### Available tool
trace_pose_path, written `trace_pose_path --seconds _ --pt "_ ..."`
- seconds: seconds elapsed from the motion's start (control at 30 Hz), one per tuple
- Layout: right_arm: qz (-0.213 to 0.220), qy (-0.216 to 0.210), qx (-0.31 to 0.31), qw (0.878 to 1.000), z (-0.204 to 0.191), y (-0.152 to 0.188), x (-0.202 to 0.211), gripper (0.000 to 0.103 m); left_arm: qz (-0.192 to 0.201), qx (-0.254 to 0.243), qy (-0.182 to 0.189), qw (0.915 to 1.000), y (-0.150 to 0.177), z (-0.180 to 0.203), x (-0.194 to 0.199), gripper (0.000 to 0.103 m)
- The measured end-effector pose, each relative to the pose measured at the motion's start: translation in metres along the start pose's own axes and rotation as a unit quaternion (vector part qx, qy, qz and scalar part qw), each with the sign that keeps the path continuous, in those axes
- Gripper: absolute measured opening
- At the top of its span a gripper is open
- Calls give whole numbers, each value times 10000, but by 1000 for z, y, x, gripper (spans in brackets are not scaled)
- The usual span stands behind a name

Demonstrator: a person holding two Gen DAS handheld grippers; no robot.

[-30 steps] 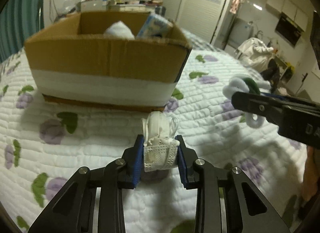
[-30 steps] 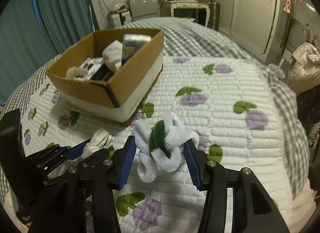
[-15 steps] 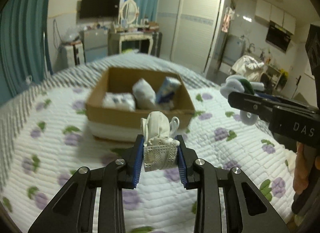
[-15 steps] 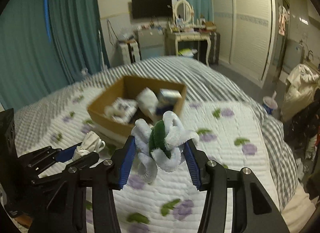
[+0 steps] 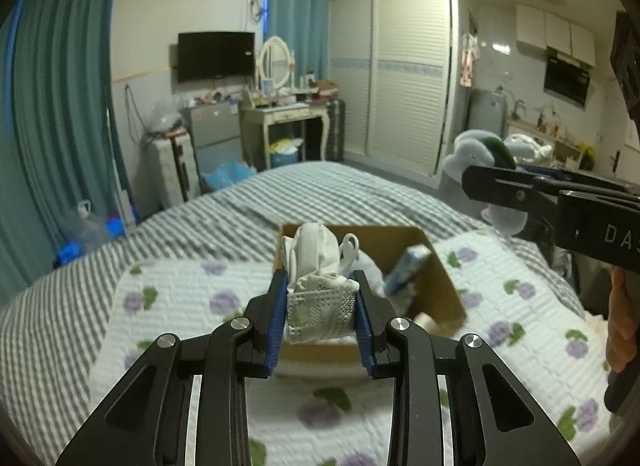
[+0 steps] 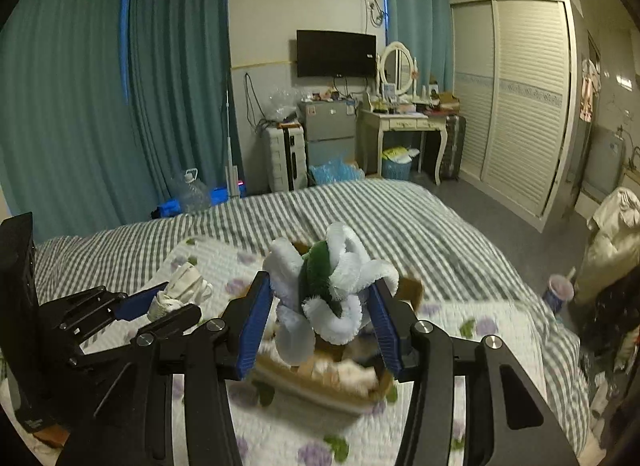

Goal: Organize soft objects

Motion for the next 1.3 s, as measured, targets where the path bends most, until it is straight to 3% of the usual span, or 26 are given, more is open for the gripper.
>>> trace_pose_path --seconds 0.2,0.47,0.67,0.8,0.87,0.9,0.93,1.07,1.3 --pt "-105 46 -33 9999 10 -10 -56 49 -76 -105 -8 9999 -11 -3 -52 30" --pt "-605 118 -263 9978 49 13 -137 49 -410 -245 -2 9989 1 4 -123 30" --pt "-859 83 -406 9954 76 34 -158 49 -588 -159 22 9981 16 6 -140 30" --pt "-914 82 -496 9945 82 41 -160 55 -484 -163 -46 9987 13 10 -132 33" --pt "-824 182 -592 9947 85 38 -154 69 -537 -201 -82 9983 12 13 -129 52" --pt "-775 172 -623 9949 83 35 -149 69 -545 -231 -136 9982 10 14 -125 74" --pt "-737 164 -647 9950 82 31 -143 69 -485 -258 -199 9983 7 13 -120 85" --pt "-500 246 -690 9961 76 13 -108 69 -154 -380 -330 9986 -13 14 -78 86" --pt "147 431 -507 9977 45 -28 1 71 660 -374 -492 9959 -64 6 34 86"
Point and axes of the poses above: each gripper's, at about its wrist camera, not at the fingertips, and x roughly against the way its jaws point, z to its right, y to its underside, the point moved 7 cm from there along -x, roughly the way its jaws point, and after that the axes turned 5 degrees about -x, right-handed, at the moved point
